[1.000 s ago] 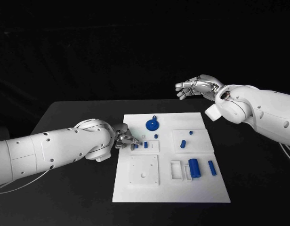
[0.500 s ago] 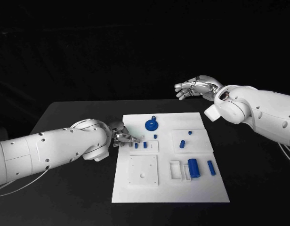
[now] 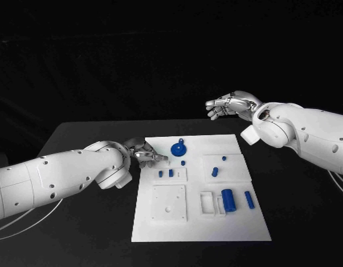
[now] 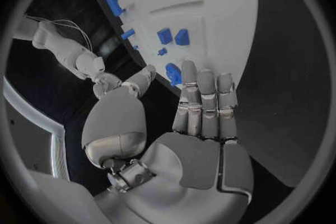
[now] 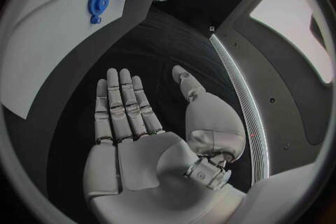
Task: Assemble the parts on the task board
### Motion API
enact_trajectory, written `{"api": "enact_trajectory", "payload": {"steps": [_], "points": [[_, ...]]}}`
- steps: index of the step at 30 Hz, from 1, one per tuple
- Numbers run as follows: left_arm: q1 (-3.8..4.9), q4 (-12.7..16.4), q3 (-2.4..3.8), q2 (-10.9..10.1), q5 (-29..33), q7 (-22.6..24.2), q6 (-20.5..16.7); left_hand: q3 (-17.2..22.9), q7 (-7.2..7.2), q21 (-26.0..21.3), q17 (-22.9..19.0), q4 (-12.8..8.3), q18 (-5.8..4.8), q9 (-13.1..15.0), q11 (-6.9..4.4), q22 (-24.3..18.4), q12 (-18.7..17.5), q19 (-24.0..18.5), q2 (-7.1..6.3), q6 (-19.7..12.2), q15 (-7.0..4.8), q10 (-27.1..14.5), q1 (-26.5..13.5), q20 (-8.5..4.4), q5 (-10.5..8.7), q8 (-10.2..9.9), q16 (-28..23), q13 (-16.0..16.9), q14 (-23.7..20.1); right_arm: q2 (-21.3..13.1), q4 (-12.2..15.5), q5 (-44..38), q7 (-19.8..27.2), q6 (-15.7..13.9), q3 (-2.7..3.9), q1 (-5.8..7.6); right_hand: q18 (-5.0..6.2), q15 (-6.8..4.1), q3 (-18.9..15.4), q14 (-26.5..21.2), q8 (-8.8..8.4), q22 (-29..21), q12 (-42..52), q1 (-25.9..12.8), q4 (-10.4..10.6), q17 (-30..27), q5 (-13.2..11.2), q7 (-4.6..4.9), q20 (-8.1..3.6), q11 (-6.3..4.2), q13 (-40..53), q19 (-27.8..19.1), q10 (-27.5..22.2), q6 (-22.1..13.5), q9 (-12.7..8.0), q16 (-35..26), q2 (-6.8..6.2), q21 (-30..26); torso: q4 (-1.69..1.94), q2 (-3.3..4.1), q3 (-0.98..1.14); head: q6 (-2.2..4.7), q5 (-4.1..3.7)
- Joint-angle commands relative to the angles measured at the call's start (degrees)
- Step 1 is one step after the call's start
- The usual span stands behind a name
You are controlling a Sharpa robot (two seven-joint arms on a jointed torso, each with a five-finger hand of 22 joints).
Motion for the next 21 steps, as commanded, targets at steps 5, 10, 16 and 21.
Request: {"api": "enact_trajectory", "payload": {"steps": [5,10,16,21], "points": [[0.02,-2.2,0.46,1.8,-5.0,14.6,-6.1,6.0,1.88,-3.4,-2.5,-12.2,-1.58,-3.6,3.43,-0.3,-7.8,-4.7,2.72,-1.6,3.69,-6.1,17.3,-2.82,5.35,-0.3,-4.3,-4.4,-4.8,0.0,-0.2,0.1,0.6,0.2,0.02,-0.04,0.23,-0.06,0.1,-0.3,0.37,0.1,-0.3,-0.3,0.4,0.1,0.3,0.02,0.07,0.03,-0.1,-0.3,0.6,-0.5,-0.1,-0.3,0.34,-0.3,-0.05,0.01,0.02,0.50,-0.29],[0.04,-3.1,0.83,3.0,-10.7,17.9,-6.0,8.4,2.28,-4.3,-3.8,-12.3,-1.33,-5.9,5.00,0.0,-13.5,-5.3,1.38,-2.3,5.02,-6.2,20.9,-1.46,4.59,0.1,-6.1,-7.9,-5.2,0.1,-0.3,0.1,0.6,0.2,0.02,-0.04,0.24,-0.06,0.1,-0.3,0.37,0.1,-0.3,-0.3,0.4,0.1,0.3,0.02,0.07,0.03,-0.1,-0.3,0.6,-0.5,-0.1,-0.3,0.35,-0.3,-0.05,0.00,0.05,0.72,-0.51],[0.16,-4.0,1.20,5.2,-20.3,18.8,-2.3,8.3,1.90,-4.5,-4.0,-12.3,-1.09,-7.2,5.49,0.3,-16.4,-5.1,1.69,-1.5,5.21,-6.0,21.4,-1.23,4.34,0.3,-6.2,-9.6,-4.7,0.2,-0.3,0.1,0.6,0.3,0.02,-0.04,0.25,-0.06,0.1,-0.3,0.37,0.1,-0.2,-0.3,0.4,0.1,0.3,0.02,0.08,0.03,-0.1,-0.3,0.6,-0.5,-0.1,-0.3,0.36,-0.3,-0.05,0.06,0.01,0.88,-0.89],[0.25,-6.1,1.31,7.4,-26.0,18.5,0.3,7.6,1.88,-4.2,-3.8,-12.2,-0.49,-9.0,5.69,0.7,-20.2,-3.6,2.06,-1.1,5.08,-4.9,20.9,-1.32,3.74,-0.4,-5.2,-11.4,-3.3,0.3,-0.3,0.1,0.7,0.3,0.02,-0.04,0.26,-0.06,0.1,-0.3,0.37,0.1,-0.2,-0.3,0.4,0.1,0.3,0.02,0.08,0.03,-0.1,-0.3,0.6,-0.5,-0.1,-0.3,0.37,-0.3,-0.13,0.10,0.01,1.04,-1.00]]}}
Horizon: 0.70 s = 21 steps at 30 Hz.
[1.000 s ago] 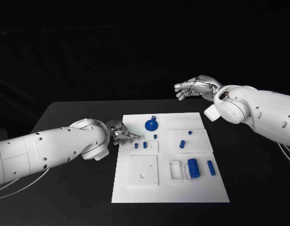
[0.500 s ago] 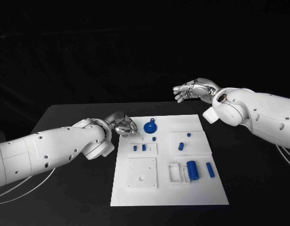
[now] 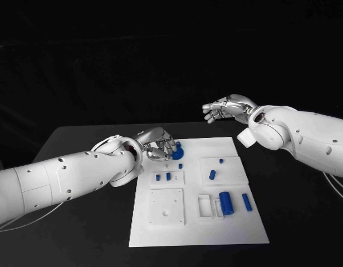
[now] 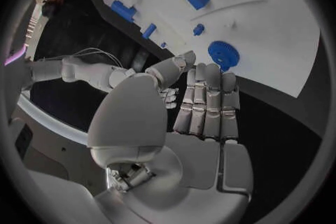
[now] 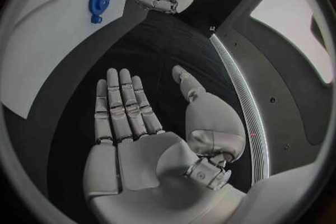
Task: Assemble the parts on the task board
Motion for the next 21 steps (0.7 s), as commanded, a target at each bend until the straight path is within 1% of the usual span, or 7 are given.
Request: {"api": "enact_trajectory", "payload": {"steps": [1,5,9,14,16,17,21], "points": [[0.11,-1.2,0.05,1.0,-9.8,2.0,3.5,-0.3,-0.15,0.0,0.2,-0.1,0.45,-0.6,0.06,0.2,-1.4,0.6,0.57,0.8,-0.10,0.6,0.0,-2.70,-0.26,-0.2,0.5,-0.6,0.6,0.1,0.0,0.1,0.6,0.3,0.02,-0.02,0.25,-0.06,0.0,-0.3,0.38,0.1,-0.2,-0.3,0.2,0.1,0.3,0.02,-0.01,-0.18,-0.1,-0.2,0.4,-0.5,-0.1,-0.3,0.37,-0.3,-0.04,0.02,0.02,0.10,-0.17],[0.10,-2.3,0.03,2.2,-10.9,2.6,2.2,-0.3,-0.23,-0.1,0.2,-0.1,0.58,-1.2,0.28,0.3,-3.1,0.9,0.65,1.2,0.05,0.7,0.2,-2.61,0.03,-0.3,0.6,-1.3,0.7,0.2,0.1,0.1,0.6,0.2,0.02,-0.02,0.26,-0.06,0.0,-0.3,0.38,0.1,-0.2,-0.3,0.2,0.1,0.3,0.02,-0.01,-0.18,-0.1,-0.2,0.4,-0.5,-0.1,-0.3,0.37,-0.3,-0.03,0.04,0.06,0.14,-0.18],[0.08,-3.3,0.01,3.2,-11.7,2.3,3.2,-0.4,-0.02,-0.5,0.0,-0.1,0.68,-1.9,0.71,0.5,-5.4,0.7,-0.03,0.9,0.56,0.4,0.3,-2.23,0.21,-0.8,0.3,-2.2,0.3,0.3,0.1,0.1,0.7,0.3,0.03,-0.02,0.27,-0.06,0.0,-0.3,0.38,0.1,-0.2,-0.3,0.2,0.1,0.3,0.02,0.00,-0.18,-0.1,-0.2,0.4,-0.5,-0.1,-0.3,0.37,-0.3,0.02,0.01,0.02,0.15,-0.29],[-0.02,-4.5,-0.11,4.6,-12.1,1.6,4.1,-1.2,0.29,-0.9,-0.2,0.1,0.87,-2.8,1.48,0.7,-8.2,0.5,-0.78,0.1,1.18,-0.5,-0.7,-1.63,-1.14,-1.5,0.0,-3.2,0.0,0.4,0.3,0.1,0.7,0.2,0.03,-0.02,0.28,-0.06,0.0,-0.3,0.39,0.1,-0.2,-0.3,0.2,0.1,0.3,0.03,0.00,-0.18,-0.1,-0.2,0.4,-0.5,-0.1,-0.3,0.39,-0.3,-0.03,0.08,0.02,0.17,-0.33],[-0.15,-4.8,-0.14,5.1,-12.2,1.4,4.3,-2.2,0.25,-1.3,-0.5,0.3,0.90,-3.5,2.46,0.7,-10.8,-0.1,-1.55,-1.5,2.05,-3.7,-2.0,-0.88,-2.25,-2.4,-0.6,-4.4,-0.9,0.4,0.4,0.1,0.7,0.2,0.03,-0.02,0.28,-0.06,0.0,-0.3,0.39,0.1,-0.2,-0.2,0.2,0.1,0.3,0.03,0.01,-0.18,-0.1,-0.2,0.4,-0.5,-0.1,-0.3,0.40,-0.3,-0.09,0.15,0.02,0.13,-0.35],[-0.27,-5.1,-0.16,5.4,-12.3,1.3,4.3,-2.5,0.20,-1.4,-0.6,0.3,1.04,-3.6,2.62,0.7,-11.2,-0.2,-1.61,-1.8,2.15,-3.9,-2.1,-0.69,-2.31,-2.5,-0.7,-4.6,-1.0,0.4,0.5,0.1,0.7,0.2,0.03,-0.02,0.28,-0.06,0.0,-0.3,0.39,0.1,-0.2,-0.2,0.2,0.1,0.3,0.03,0.01,-0.18,-0.1,-0.2,0.4,-0.5,-0.1,-0.3,0.40,-0.3,-0.10,0.16,0.03,0.09,-0.43],[-0.78,-6.1,-0.16,6.1,-12.7,1.2,4.7,-3.3,0.11,-1.3,-0.5,0.5,1.47,-4.2,2.67,1.0,-12.2,0.1,-1.64,-2.8,2.25,-4.1,-2.5,-0.51,-2.88,-3.0,-0.4,-5.1,-0.6,0.4,0.7,0.1,0.7,0.1,0.03,-0.02,0.29,-0.07,0.0,-0.3,0.39,0.1,-0.2,-0.2,0.2,0.1,0.3,0.03,0.01,-0.18,-0.1,-0.2,0.4,-0.5,-0.1,-0.3,0.40,-0.3,-0.29,0.48,0.01,0.13,-0.41]]}}
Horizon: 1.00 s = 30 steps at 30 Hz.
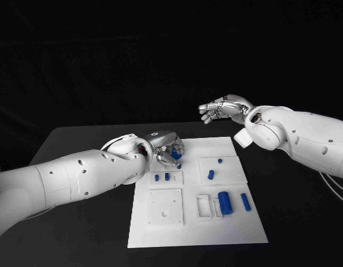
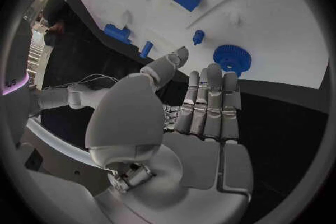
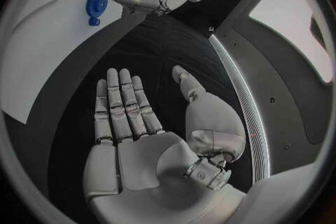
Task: Assemble the parts on the task board
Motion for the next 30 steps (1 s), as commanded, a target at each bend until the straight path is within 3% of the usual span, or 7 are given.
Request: {"api": "enact_trajectory", "payload": {"steps": [1,11,30], "points": [[-0.41,-0.7,0.00,0.6,-1.7,-0.1,1.6,-0.4,0.01,-0.1,0.0,0.0,0.97,-0.1,0.02,0.1,-0.3,0.0,0.07,-0.3,0.12,-0.1,-0.4,-0.50,-0.24,-0.2,0.1,-0.2,0.2,-0.1,0.4,0.1,0.6,0.1,0.03,-0.01,0.29,-0.06,0.0,-0.3,0.40,0.1,-0.2,-0.2,0.2,0.1,0.3,0.03,0.02,-0.18,-0.1,-0.2,0.4,-0.5,-0.1,-0.3,0.41,-0.3,-0.27,0.35,0.04,0.07,0.09],[-0.66,-1.2,0.00,1.0,-2.2,-0.7,4.0,-1.3,0.43,1.5,1.3,0.0,1.94,-0.9,-0.84,1.1,-0.5,2.4,1.54,0.7,-0.78,3.3,0.1,-1.16,0.05,0.6,3.2,-0.5,2.7,-0.2,0.8,0.1,0.6,0.0,0.03,-0.01,0.31,-0.06,0.0,-0.3,0.41,0.1,-0.2,-0.2,0.2,0.1,0.3,0.03,0.03,-0.18,-0.1,-0.2,0.4,-0.5,-0.1,-0.3,0.39,-0.4,-0.68,0.84,0.20,0.14,0.23],[-1.25,-3.0,-0.01,1.8,-4.2,-0.8,6.6,-1.2,0.19,3.7,2.9,-0.4,2.68,-2.1,-2.11,2.8,0.1,5.3,5.01,3.2,-2.10,7.6,1.9,-2.43,0.94,2.1,8.1,-0.6,4.9,-0.1,0.9,0.1,0.6,0.1,0.03,-0.01,0.34,-0.06,0.0,-0.3,0.44,0.1,-0.2,-0.2,0.2,0.1,0.3,0.03,0.06,-0.19,-0.1,-0.2,0.4,-0.5,-0.1,-0.3,0.38,-0.4,-0.63,0.85,0.16,0.04,0.09]]}}
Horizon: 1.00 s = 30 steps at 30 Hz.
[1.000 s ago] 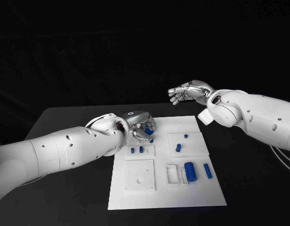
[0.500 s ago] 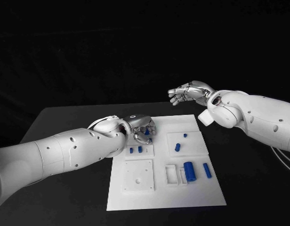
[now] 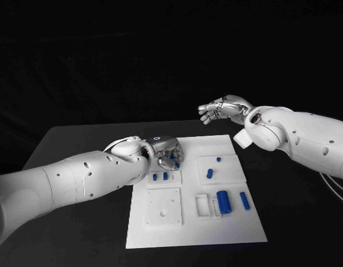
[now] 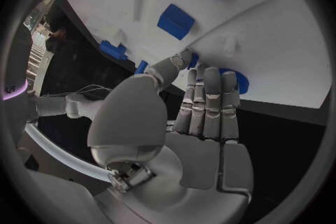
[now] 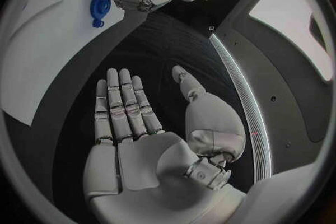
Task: Assemble the parts on the task board
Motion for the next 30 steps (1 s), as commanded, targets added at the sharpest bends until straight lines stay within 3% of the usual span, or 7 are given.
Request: {"api": "enact_trajectory", "payload": {"steps": [1,16,30], "points": [[-0.26,-0.2,-0.15,0.2,-1.1,-0.2,2.3,0.2,-0.06,0.3,0.0,-0.2,1.03,-0.1,-0.13,0.1,0.2,0.6,0.64,0.3,-0.08,0.5,0.0,-1.29,0.37,0.3,0.3,0.0,0.5,0.0,0.1,0.1,0.6,0.2,0.03,-0.01,0.34,-0.02,0.0,-0.4,0.15,0.1,-0.2,-0.2,0.2,0.1,0.3,0.03,0.06,-0.18,-0.1,-0.2,0.4,-0.5,-0.1,-0.3,0.38,-0.4,0.00,0.01,-0.02,-0.04,-0.02],[-0.45,-0.5,-0.16,0.4,-1.8,-0.7,4.0,-0.2,-0.60,1.5,0.5,-0.1,1.30,-0.7,-1.05,0.9,1.2,2.2,1.87,1.8,-0.99,2.7,-0.7,-2.09,-0.18,1.1,2.6,0.2,2.1,0.0,0.2,0.1,0.6,0.2,0.03,-0.01,0.36,-0.02,0.0,-0.4,0.17,0.1,-0.2,-0.3,0.3,0.1,0.3,0.03,0.08,-0.18,-0.1,-0.2,0.4,-0.5,-0.1,-0.3,0.38,-0.4,0.02,0.02,0.04,-0.20,-0.14],[-0.87,-1.0,-0.22,0.9,-3.9,-1.1,4.9,-0.3,-1.97,3.0,0.8,-0.1,1.59,-1.3,-2.78,1.9,2.8,4.6,3.45,5.5,-2.70,6.6,-1.3,-3.50,-0.50,3.0,5.1,0.7,4.5,0.0,0.2,0.1,0.7,0.2,0.03,-0.01,0.38,-0.02,0.0,-0.4,0.19,0.1,-0.2,-0.3,0.3,0.1,0.3,0.02,0.10,-0.18,-0.1,-0.2,0.4,-0.5,-0.1,-0.3,0.41,-0.4,-0.01,0.04,0.03,-0.31,-0.22]]}}
